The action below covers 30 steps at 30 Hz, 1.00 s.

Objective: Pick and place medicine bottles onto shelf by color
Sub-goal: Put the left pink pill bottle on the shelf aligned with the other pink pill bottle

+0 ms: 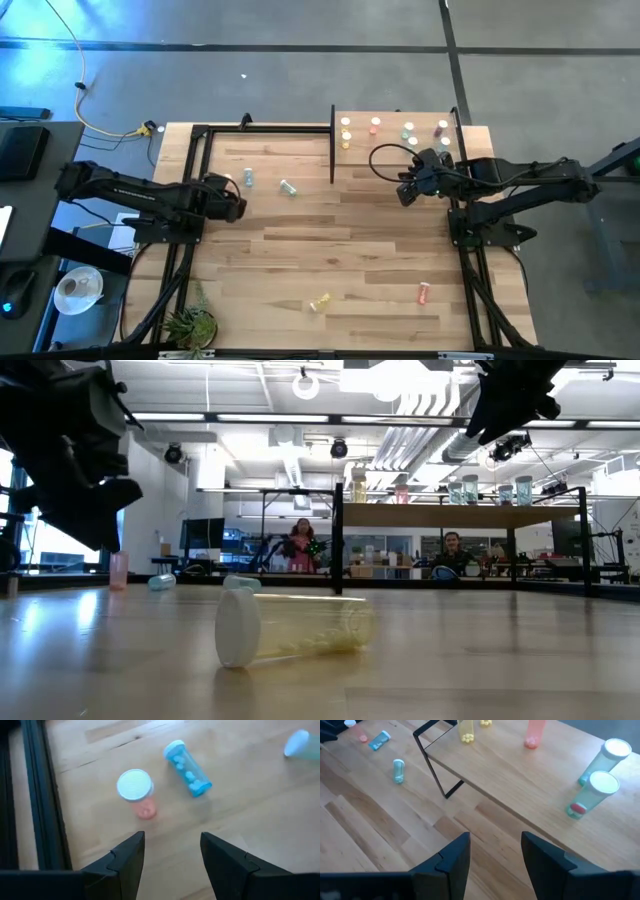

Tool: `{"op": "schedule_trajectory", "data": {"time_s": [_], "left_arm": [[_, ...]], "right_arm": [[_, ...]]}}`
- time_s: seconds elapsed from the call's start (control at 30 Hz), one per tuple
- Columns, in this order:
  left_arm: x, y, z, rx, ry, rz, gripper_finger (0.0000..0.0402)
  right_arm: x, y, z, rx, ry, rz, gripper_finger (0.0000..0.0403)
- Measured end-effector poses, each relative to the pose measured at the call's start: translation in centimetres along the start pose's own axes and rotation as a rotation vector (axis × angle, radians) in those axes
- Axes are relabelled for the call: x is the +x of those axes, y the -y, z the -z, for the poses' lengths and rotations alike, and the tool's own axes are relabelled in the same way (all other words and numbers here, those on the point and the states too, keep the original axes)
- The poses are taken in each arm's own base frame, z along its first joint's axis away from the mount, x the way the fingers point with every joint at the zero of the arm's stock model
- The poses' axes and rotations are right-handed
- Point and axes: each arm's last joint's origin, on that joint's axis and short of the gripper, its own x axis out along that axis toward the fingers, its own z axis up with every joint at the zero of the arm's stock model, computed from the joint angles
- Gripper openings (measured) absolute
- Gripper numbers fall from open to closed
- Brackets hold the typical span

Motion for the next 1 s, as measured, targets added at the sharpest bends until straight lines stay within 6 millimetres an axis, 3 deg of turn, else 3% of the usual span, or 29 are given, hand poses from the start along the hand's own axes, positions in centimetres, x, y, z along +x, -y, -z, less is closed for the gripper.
{"op": "schedule_trajectory", "data": {"time_s": [0.37, 1.0], "left_arm": [[1.9, 0.9, 0.9, -0.082, 0.050, -0.002, 0.0184], [4.6, 0.7, 0.4, -0.150, 0.057, -0.209, 0.0184]], "right_arm": [[0.0, -0.1, -0.1, 0.001, 0.005, -0.006, 0.0167], [0.0, -0.2, -0.2, 0.011, 0.015, -0.019, 0.0167]]}}
